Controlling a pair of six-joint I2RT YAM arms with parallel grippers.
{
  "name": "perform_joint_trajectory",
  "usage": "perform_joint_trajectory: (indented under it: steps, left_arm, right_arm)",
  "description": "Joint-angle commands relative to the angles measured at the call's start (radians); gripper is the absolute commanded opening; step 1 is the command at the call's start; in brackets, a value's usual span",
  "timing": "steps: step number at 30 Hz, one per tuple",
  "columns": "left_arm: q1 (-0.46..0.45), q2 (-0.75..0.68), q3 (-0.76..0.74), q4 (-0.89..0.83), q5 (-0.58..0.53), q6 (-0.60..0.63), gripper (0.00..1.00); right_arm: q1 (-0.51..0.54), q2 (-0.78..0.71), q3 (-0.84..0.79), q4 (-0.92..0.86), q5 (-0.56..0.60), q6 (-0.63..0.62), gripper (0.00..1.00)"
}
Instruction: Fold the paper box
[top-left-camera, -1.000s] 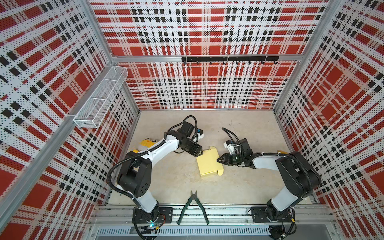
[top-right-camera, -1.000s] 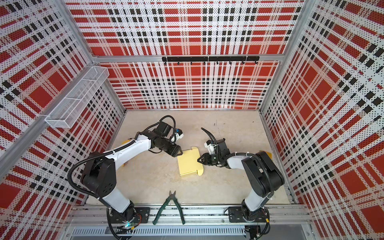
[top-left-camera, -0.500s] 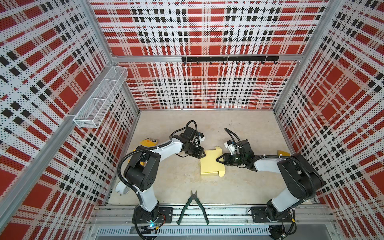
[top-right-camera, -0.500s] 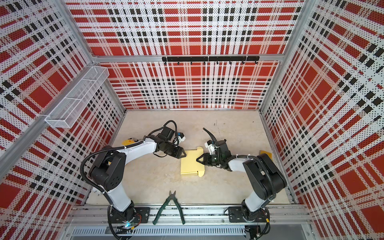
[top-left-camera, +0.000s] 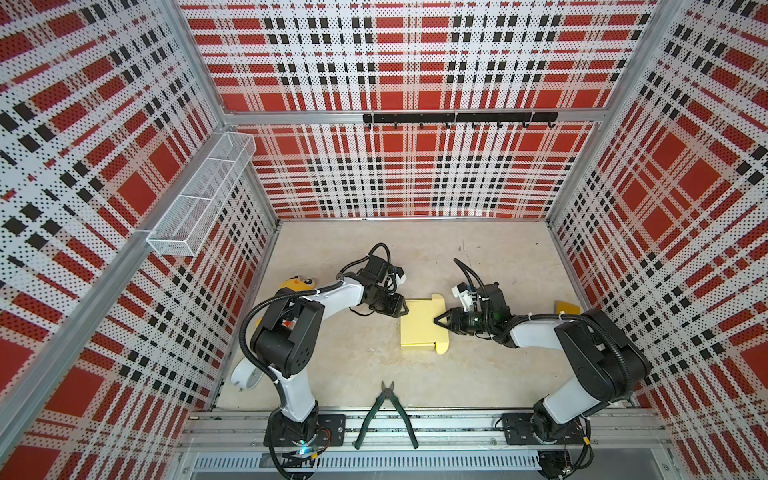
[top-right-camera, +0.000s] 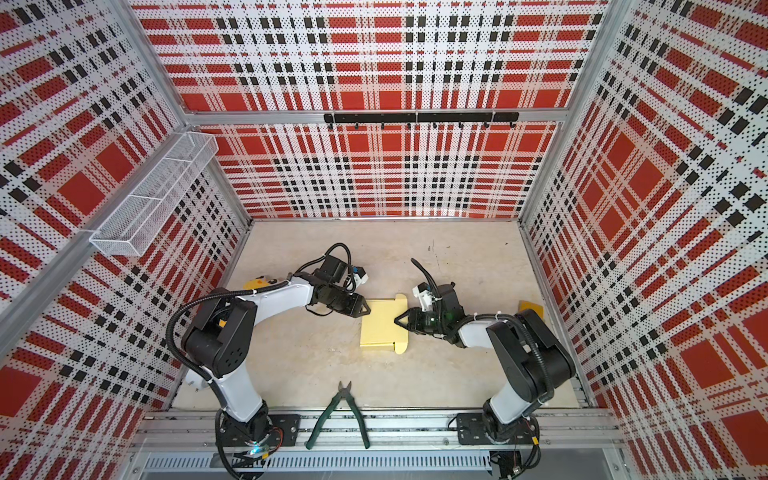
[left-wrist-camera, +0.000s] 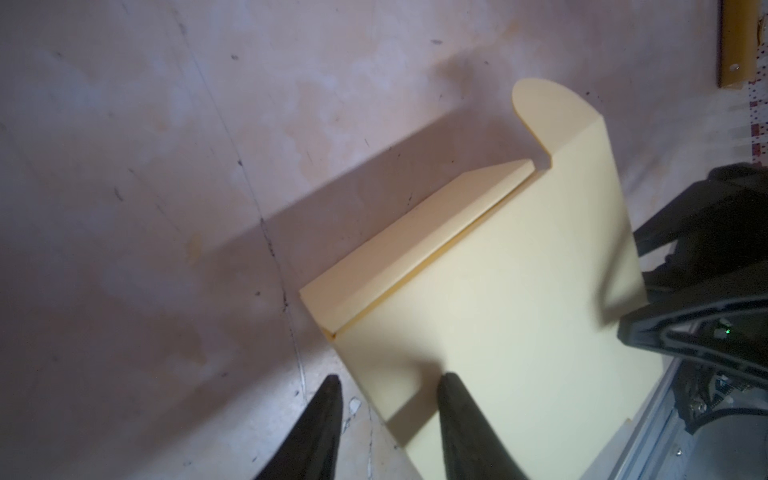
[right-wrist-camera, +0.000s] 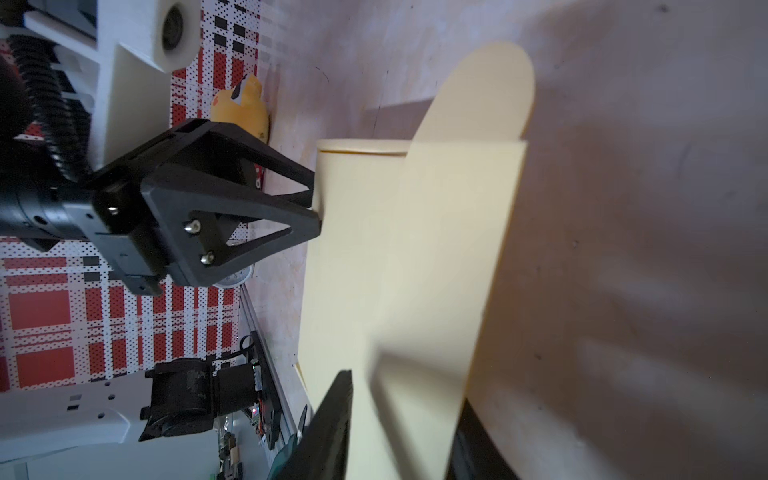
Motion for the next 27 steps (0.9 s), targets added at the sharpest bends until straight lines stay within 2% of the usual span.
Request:
perform_joint_trajectory:
  steps: [1, 3, 5, 9, 11, 15, 20, 22, 27]
  left_arm:
    - [0.013, 0.052, -0.041, -0.034, -0.066, -0.005, 0.4]
    - [0.018, 0.05, -0.043, -0.029, -0.054, -0.016, 0.4]
    - [0.018, 0.041, -0.042, -0.021, -0.025, -0.031, 0.41]
    - [0.005, -0.007, -0.043, -0.014, 0.016, -0.075, 0.6]
    - [-0.007, -0.023, -0.054, 0.004, 0.059, -0.103, 0.61]
    - [-0.019, 0.004, -0.076, 0.063, 0.146, -0.157, 0.52]
    - [0.025, 0.061, -0.081, 0.096, 0.188, -0.179, 0.46]
    - [0.053, 0.077, -0.087, 0.098, 0.172, -0.178, 0.42]
    - [0.123, 0.1, -0.099, 0.113, 0.175, -0.161, 0.36]
  right_arm:
    - [0.014, 0.058, -0.013, 0.169, -0.014, 0.063, 0.28]
    - [0.016, 0.087, -0.017, 0.185, -0.003, 0.062, 0.21]
    - [0.016, 0.12, -0.02, 0.193, 0.008, 0.064, 0.18]
    - [0.016, 0.176, -0.059, 0.361, 0.006, 0.144, 0.16]
    - [0.018, 0.191, -0.074, 0.463, -0.006, 0.195, 0.15]
    - [0.021, 0.241, -0.082, 0.692, -0.041, 0.312, 0.15]
    - [0.021, 0.325, -0.099, 1.034, -0.066, 0.487, 0.16]
    - [0.021, 0.316, -0.105, 1.033, -0.066, 0.488, 0.17]
    - [0.013, 0.244, -0.142, 0.952, -0.054, 0.431, 0.3]
